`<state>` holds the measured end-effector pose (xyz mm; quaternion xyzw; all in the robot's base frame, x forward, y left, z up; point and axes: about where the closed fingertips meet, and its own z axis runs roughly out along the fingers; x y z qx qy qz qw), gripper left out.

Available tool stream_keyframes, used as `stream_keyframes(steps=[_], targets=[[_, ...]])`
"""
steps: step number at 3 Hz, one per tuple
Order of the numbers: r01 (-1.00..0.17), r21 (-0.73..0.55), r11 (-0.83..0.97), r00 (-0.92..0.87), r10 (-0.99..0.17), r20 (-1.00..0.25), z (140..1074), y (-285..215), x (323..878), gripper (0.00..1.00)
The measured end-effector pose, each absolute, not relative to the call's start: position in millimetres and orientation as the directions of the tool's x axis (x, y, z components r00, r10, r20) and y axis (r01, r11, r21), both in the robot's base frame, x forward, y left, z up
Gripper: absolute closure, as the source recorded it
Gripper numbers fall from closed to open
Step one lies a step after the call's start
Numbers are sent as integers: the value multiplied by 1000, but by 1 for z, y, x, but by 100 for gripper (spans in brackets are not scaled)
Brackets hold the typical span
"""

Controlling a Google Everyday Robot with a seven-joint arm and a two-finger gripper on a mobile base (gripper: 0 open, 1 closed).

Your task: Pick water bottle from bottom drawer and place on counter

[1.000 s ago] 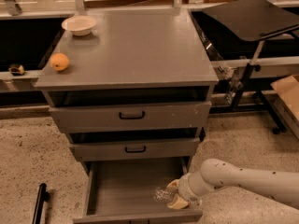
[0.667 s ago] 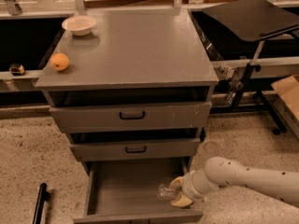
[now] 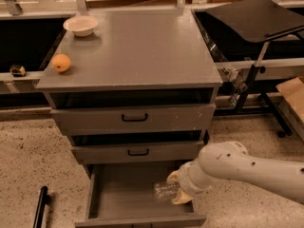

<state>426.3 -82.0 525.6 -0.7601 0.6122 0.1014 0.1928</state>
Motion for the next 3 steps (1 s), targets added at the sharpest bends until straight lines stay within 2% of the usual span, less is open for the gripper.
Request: stream_keyframes(steps=[1,2,3], targets=[[-954,-140,-267,297,-908,-296,581,-49,384,100],[-941,-166,-296,329,-917,-226,676,-32,387,100],[-937,-199,-286,326,-920,-217,766,-34,418,100]])
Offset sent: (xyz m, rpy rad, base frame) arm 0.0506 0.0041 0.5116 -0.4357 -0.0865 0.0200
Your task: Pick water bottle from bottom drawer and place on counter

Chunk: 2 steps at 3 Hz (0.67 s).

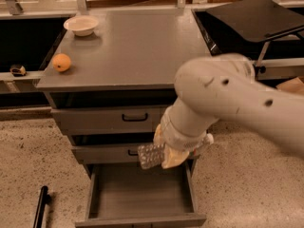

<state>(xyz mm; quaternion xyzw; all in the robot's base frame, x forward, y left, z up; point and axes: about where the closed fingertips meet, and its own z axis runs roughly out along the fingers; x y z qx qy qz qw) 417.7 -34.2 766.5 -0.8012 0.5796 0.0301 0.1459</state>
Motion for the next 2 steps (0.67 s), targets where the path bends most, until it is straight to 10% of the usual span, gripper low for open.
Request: stream_keyframes(steps=[2], targets=[[-944,-200,-261,302,-930,-209,802,-50,435,100]])
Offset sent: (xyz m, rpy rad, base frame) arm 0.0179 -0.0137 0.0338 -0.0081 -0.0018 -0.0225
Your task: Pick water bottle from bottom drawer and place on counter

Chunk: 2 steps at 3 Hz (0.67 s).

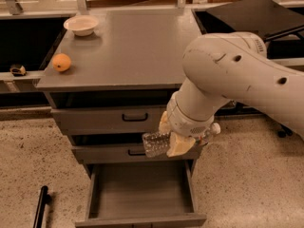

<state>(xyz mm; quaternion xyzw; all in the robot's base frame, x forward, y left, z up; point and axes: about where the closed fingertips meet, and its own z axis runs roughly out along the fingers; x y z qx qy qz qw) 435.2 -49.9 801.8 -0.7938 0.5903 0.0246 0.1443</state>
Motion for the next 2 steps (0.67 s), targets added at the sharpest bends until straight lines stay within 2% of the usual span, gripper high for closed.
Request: stream_keyframes(steps=[1,2], targets=[[-941,-206,-268,304,-937,-173,822,-56,453,100],[-951,-154,-267,278,-959,-60,839,-87,512,100]])
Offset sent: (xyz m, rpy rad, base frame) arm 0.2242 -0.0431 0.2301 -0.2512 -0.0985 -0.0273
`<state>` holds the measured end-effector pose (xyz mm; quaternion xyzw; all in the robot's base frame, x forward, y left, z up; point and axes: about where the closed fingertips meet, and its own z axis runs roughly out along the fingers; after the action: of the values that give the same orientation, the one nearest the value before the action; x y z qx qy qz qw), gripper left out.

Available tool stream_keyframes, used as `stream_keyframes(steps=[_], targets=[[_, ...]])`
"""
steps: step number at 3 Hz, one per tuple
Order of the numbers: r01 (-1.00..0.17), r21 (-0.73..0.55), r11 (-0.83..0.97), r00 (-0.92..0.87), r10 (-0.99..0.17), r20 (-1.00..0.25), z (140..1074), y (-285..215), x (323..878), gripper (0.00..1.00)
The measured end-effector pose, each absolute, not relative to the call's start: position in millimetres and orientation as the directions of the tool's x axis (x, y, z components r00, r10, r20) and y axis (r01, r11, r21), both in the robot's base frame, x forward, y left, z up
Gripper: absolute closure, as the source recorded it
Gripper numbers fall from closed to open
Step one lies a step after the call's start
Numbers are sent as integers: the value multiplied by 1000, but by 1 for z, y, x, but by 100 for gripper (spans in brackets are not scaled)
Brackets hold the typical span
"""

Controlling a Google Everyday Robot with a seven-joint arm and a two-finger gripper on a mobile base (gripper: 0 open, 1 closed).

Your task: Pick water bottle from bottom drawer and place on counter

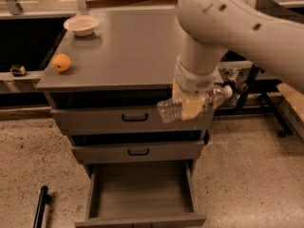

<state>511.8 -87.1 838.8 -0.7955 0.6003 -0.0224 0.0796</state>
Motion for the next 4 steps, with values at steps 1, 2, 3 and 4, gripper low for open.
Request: stream_keyframes(steps=[1,2,3,4], targets=[[-937,-55,-345,345,-939,6,841,-92,563,100],[-906,-91,-413,412,-911,27,869,-73,615,100],[-874,-244,-421,431,-902,15,930,-59,654,100],[-810,-507,-295,406,-906,-122,1000,-48,706,100]])
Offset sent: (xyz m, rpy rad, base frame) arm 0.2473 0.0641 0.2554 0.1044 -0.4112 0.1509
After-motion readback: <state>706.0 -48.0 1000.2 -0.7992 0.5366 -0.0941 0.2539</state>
